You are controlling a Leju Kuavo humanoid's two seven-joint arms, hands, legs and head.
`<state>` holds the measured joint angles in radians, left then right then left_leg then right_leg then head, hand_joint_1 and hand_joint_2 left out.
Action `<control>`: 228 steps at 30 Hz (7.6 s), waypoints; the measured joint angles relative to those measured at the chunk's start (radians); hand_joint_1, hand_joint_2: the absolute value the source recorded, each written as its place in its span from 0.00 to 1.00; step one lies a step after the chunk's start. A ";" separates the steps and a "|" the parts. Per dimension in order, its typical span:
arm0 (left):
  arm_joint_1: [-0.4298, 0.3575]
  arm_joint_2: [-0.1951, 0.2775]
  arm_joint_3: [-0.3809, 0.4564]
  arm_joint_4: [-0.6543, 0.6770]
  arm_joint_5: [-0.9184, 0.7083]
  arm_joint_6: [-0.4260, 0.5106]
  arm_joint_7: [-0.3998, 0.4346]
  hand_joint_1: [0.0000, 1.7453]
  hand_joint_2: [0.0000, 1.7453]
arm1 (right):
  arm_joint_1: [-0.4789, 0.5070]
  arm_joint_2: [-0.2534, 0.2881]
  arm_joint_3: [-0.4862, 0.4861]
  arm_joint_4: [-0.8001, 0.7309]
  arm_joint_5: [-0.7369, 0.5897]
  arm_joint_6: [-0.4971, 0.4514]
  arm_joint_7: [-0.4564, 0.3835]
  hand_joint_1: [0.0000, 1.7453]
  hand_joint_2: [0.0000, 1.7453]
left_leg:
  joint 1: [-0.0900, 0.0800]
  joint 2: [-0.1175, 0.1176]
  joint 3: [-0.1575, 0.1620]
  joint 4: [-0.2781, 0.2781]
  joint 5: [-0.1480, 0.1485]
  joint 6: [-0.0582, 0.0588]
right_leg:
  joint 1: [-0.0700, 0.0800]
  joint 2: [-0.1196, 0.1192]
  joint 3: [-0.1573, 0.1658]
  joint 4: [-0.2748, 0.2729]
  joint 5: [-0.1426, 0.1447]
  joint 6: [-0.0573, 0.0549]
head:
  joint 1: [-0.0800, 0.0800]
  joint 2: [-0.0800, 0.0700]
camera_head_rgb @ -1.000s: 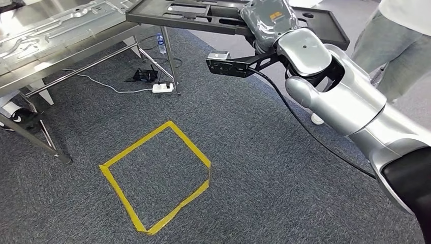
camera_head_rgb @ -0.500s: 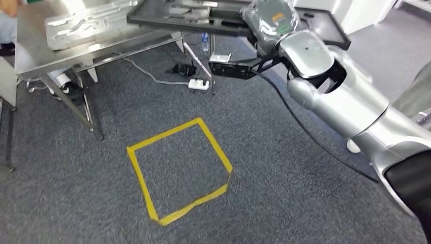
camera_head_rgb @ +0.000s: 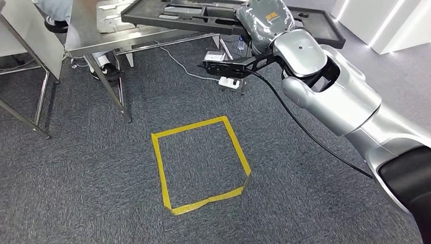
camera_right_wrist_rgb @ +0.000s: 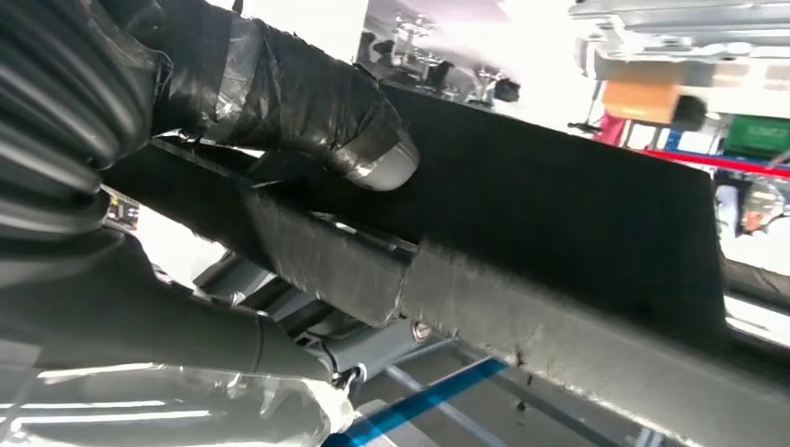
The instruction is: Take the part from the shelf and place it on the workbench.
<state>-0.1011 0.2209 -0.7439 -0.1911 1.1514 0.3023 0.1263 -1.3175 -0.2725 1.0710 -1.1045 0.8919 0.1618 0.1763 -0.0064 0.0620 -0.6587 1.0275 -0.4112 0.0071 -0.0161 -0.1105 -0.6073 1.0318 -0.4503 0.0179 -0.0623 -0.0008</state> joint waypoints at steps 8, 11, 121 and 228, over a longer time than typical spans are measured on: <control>-0.003 0.000 0.000 0.000 0.000 0.011 0.004 0.00 1.00 | 0.005 0.000 -0.001 0.004 -0.010 -0.009 0.001 1.00 1.00 | 0.003 -0.053 0.032 -0.022 -0.004 0.037 | 0.002 0.109 -0.136 0.273 -0.112 0.014 | 0.011 0.000; -0.002 -0.001 0.000 0.000 0.000 0.013 0.004 0.00 1.00 | 0.010 -0.002 -0.001 0.006 -0.010 -0.009 0.001 1.00 1.00 | 0.000 -0.074 0.040 -0.013 -0.016 0.036 | 0.007 0.111 -0.098 0.146 -0.013 0.000 | 0.012 0.000; -0.005 0.032 -0.024 0.002 -0.037 0.068 0.005 0.00 1.00 | 0.042 0.067 0.004 0.088 0.037 -0.056 0.000 1.00 1.00 | 0.006 -0.061 0.040 0.017 -0.057 0.015 | 0.016 0.123 -0.055 0.019 0.038 -0.025 | 0.017 0.000; -0.001 0.027 -0.041 0.002 -0.051 0.051 -0.029 0.00 1.00 | -0.032 0.391 0.086 0.397 0.066 -0.062 -0.165 1.00 1.00 | 0.016 -0.105 0.095 -0.012 -0.077 0.000 | 0.021 0.121 -0.037 -0.003 0.041 -0.021 | 0.015 0.000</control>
<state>-0.1018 0.2480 -0.7851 -0.1892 1.1007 0.3530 0.0973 -1.3490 0.1185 1.1567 -0.7079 0.9575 0.1002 0.0115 0.0098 -0.0426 -0.5640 1.0151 -0.4881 0.0067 0.0050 0.0106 -0.6440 1.0292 -0.4089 -0.0032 -0.0474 -0.0007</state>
